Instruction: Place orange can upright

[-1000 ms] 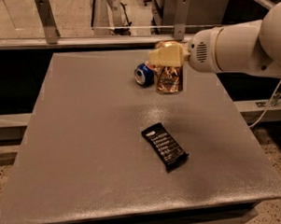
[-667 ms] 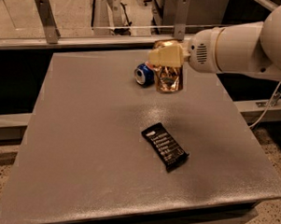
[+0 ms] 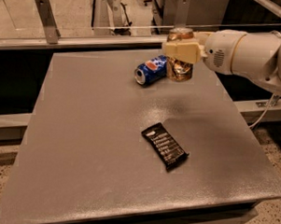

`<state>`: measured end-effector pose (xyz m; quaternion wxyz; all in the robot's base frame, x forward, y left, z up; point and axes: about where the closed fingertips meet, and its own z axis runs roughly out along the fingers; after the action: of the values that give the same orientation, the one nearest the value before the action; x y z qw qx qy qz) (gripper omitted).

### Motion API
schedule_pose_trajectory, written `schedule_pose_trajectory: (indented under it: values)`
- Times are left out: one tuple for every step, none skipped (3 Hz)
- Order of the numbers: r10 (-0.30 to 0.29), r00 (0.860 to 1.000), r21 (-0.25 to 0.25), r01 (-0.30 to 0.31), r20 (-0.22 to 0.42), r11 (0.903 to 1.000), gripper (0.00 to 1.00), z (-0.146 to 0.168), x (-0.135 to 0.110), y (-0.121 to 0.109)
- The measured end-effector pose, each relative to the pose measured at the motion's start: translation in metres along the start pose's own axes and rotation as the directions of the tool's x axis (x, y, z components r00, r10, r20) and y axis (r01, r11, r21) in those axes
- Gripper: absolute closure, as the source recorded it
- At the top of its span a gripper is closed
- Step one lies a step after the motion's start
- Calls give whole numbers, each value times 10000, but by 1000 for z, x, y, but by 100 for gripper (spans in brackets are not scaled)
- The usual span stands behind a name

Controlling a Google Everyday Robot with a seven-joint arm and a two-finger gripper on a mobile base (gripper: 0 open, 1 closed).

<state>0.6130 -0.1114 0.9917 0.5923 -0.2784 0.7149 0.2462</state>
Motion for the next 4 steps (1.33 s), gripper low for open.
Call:
schedule_pose_trajectory:
  values:
    - [-1845, 9827, -436, 1850, 143, 9818, 100, 5, 14, -14]
    - [-3127, 9493, -842, 3143, 324, 9456, 100, 9, 29, -25]
    - [-3495, 9339, -1293, 3566, 751, 9253, 100, 14, 45, -31]
    - [-3436, 9324, -1663, 3585, 1121, 9186, 100, 18, 55, -34]
